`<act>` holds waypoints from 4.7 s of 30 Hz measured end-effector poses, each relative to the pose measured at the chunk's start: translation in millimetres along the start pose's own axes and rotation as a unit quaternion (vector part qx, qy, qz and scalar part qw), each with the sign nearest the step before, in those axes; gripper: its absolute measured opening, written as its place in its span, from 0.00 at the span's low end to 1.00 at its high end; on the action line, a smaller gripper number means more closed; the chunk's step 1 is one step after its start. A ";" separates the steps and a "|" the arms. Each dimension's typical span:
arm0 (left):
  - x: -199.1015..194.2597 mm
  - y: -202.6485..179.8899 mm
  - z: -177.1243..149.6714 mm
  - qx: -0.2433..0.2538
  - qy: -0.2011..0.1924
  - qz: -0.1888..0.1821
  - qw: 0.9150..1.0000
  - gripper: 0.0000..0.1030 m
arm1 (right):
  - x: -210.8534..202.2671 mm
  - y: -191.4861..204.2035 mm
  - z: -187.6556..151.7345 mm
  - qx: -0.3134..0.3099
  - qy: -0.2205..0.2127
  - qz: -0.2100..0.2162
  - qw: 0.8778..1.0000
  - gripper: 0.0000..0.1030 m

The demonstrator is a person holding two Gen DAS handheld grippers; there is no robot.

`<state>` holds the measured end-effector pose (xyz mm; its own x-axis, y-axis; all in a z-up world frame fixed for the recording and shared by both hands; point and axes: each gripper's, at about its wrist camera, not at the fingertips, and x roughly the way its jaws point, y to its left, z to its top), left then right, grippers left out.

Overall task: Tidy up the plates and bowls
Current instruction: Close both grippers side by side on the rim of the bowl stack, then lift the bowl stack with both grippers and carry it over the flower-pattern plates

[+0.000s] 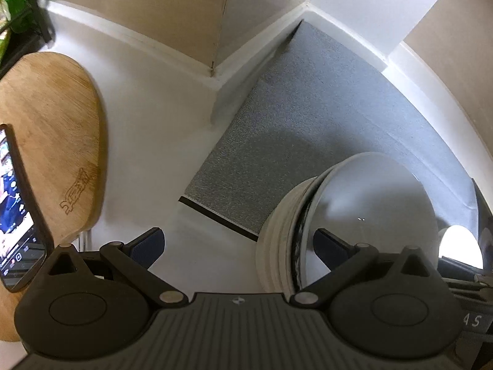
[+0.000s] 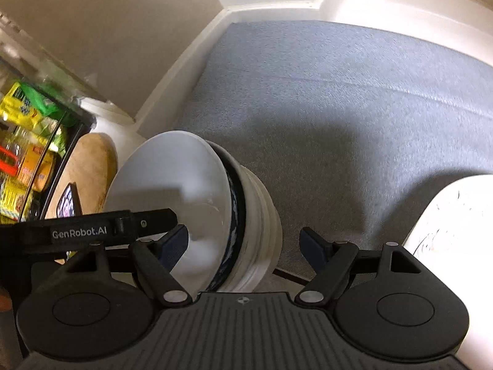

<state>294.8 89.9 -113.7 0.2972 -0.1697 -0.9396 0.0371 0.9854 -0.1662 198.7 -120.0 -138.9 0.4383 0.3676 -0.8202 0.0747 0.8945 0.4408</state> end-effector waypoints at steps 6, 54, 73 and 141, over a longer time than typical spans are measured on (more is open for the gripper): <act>6.7 7.0 9.0 0.010 0.009 -0.027 1.000 1.00 | 2.2 4.1 -1.6 0.022 -0.008 -0.010 1.000 0.81; 26.8 27.7 1.2 -0.045 0.044 -0.224 0.972 0.82 | 19.4 -8.5 -22.3 0.038 -0.024 0.046 0.998 0.76; 24.0 35.0 -2.2 -0.082 0.052 -0.237 0.967 0.82 | 8.9 -5.2 -22.0 0.045 -0.026 0.037 0.998 0.70; 4.4 -158.7 -56.8 0.106 0.087 -0.273 0.952 0.82 | -153.4 -145.8 -105.1 0.217 -0.126 -0.032 0.967 0.70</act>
<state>236.0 -68.1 -108.5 0.0165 -0.6396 -0.7685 0.3384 0.7268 -0.5977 26.4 -280.0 -115.7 0.6212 0.1914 -0.7600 0.4547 0.7018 0.5484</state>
